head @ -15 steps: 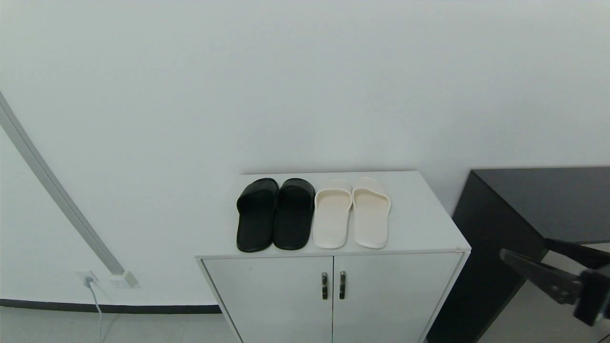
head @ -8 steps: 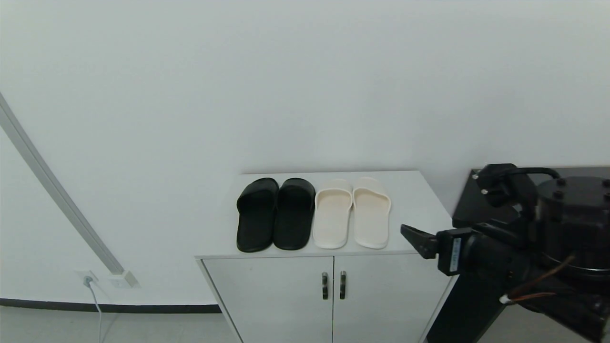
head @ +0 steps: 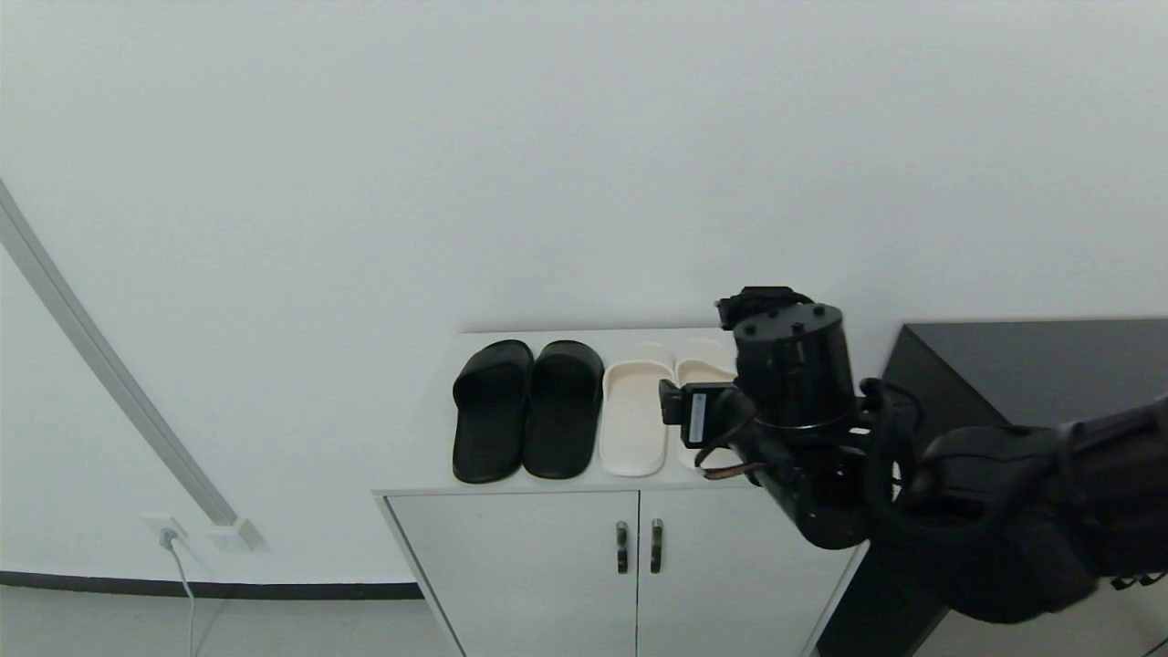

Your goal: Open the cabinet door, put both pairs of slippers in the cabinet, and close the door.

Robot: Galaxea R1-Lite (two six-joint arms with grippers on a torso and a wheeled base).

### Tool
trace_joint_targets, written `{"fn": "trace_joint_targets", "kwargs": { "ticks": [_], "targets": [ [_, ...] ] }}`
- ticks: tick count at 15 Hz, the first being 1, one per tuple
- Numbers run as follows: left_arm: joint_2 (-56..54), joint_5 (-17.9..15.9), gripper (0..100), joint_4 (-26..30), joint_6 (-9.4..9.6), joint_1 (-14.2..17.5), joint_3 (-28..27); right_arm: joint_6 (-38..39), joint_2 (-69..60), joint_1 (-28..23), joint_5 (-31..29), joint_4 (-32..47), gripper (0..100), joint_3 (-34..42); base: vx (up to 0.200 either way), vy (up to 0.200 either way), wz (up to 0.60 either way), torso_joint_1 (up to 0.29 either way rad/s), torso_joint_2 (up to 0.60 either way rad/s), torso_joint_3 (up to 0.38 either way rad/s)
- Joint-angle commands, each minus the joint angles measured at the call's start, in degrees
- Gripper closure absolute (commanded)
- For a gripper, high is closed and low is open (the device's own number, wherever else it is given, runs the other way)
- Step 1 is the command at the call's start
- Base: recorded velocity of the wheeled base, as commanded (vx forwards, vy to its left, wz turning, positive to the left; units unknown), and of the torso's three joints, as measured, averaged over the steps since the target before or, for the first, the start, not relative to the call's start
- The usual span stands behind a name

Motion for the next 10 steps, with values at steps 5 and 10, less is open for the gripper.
{"fn": "trace_joint_targets", "kwargs": {
  "ticks": [5,10],
  "targets": [
    [0.0,0.0,100,0.0,-0.01,0.0,0.0,0.0,16.8,-3.8,-2.5,0.1,0,-14.5,0.0,0.0,0.0,0.0,0.0,0.0],
    [0.0,0.0,100,0.0,-0.1,0.0,0.0,0.0,20.9,-5.0,-2.4,0.1,0,-19.2,0.0,0.0,0.0,0.0,0.0,0.0]
  ]
}}
